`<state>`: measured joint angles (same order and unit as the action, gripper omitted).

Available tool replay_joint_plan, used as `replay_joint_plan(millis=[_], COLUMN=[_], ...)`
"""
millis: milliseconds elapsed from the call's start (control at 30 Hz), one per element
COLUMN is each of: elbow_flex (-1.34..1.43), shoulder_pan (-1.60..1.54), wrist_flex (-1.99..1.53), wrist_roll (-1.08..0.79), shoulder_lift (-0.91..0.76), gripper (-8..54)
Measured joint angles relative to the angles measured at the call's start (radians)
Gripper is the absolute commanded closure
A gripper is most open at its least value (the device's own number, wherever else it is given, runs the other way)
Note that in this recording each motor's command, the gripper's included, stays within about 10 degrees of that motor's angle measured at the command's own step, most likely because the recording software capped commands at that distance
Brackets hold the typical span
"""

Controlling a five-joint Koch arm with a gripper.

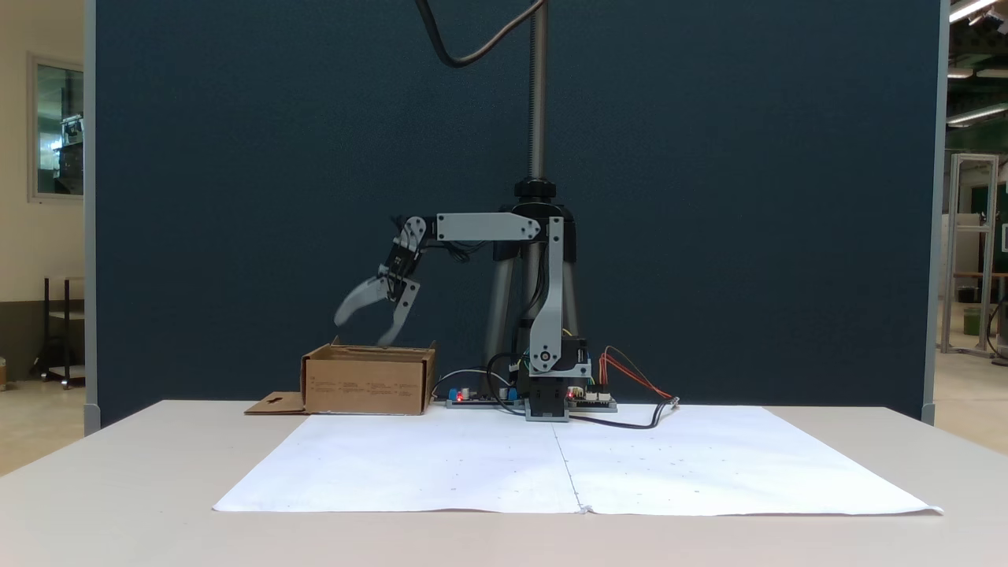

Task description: Grasp a green dice and put it in the bin.

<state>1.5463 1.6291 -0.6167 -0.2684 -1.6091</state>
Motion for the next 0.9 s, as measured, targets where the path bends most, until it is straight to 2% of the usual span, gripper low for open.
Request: replay_joint_plan(millis=[267, 333, 667, 900], elbow_flex=[-0.018, -0.018, -0.018, 0.071], shoulder_pan=[-0.463, -0.614, -1.327, -1.647], wrist_flex=[0.012, 0.012, 0.035, 0.054], wrist_roll=[0.270, 0.281, 0.281, 0.281], shoulder_lift=[-0.187, -0.204, -0.235, -0.285], gripper=[4.2, 2.0, 1.4, 1.3])
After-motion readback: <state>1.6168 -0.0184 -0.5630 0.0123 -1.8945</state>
